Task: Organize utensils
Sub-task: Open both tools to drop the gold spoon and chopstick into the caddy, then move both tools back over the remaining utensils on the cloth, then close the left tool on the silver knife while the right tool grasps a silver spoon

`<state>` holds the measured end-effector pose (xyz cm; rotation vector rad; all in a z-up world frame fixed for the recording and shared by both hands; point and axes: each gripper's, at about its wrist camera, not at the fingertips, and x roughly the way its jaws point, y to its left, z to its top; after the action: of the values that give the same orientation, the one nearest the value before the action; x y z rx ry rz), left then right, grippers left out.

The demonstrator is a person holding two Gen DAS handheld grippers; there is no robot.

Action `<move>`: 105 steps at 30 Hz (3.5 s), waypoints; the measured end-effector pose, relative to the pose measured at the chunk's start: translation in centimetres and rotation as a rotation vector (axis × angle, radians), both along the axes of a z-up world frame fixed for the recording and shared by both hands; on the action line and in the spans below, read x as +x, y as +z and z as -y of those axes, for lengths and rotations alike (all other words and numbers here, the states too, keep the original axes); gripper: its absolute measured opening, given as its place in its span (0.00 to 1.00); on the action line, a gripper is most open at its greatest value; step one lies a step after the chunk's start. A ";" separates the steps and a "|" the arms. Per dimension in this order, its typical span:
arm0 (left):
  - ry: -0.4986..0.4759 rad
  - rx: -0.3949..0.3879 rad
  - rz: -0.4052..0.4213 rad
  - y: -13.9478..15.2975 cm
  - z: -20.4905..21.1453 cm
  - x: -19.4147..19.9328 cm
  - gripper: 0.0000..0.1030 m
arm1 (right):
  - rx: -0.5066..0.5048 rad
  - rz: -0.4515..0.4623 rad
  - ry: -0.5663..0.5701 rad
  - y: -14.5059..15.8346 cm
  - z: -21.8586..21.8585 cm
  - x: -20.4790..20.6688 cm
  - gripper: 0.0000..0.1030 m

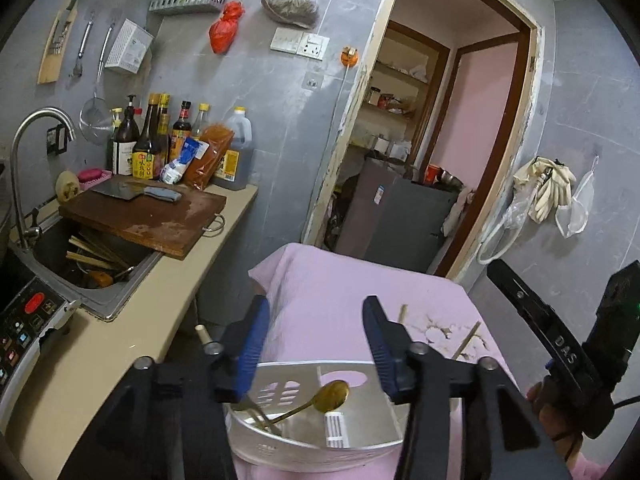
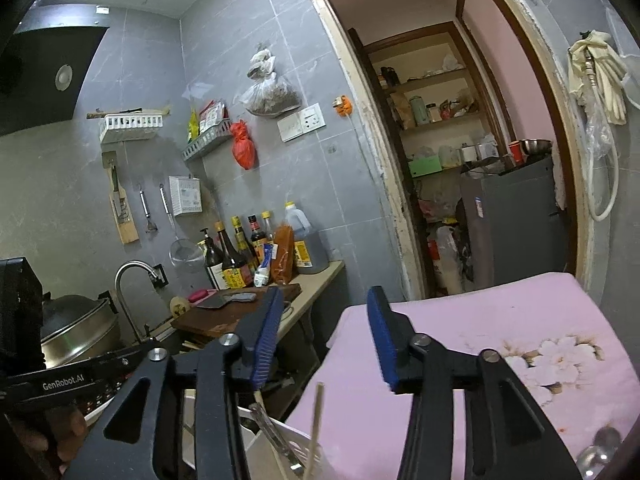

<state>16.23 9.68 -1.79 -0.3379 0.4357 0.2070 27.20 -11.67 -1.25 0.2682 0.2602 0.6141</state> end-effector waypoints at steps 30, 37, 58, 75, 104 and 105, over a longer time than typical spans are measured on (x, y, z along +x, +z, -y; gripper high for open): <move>-0.129 0.157 0.007 -0.6 19.4 2.5 0.95 | -0.155 -0.119 -0.248 -2.3 21.9 -2.7 0.91; -0.210 0.147 -0.074 -3.3 23.1 4.3 0.95 | -0.131 -0.225 -0.241 -6.3 25.2 -0.7 0.91; -0.403 -0.014 -0.455 -13.8 26.6 10.4 0.51 | -0.223 -0.545 -0.049 -17.8 23.8 6.7 0.43; -0.355 0.115 -0.586 -15.3 28.3 11.9 0.26 | -0.209 -0.591 0.037 -18.8 23.1 7.7 0.42; -0.326 0.105 -0.667 -14.9 24.7 13.7 0.21 | -0.214 -0.633 0.162 -18.8 20.9 8.1 0.08; -0.324 0.099 -0.670 -14.9 24.6 13.8 0.21 | -0.209 -0.639 0.163 -18.8 21.0 8.2 0.08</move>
<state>30.00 -14.95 -16.72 -0.0874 1.1274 0.0174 35.38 -32.64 -20.03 0.2366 0.9635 0.6438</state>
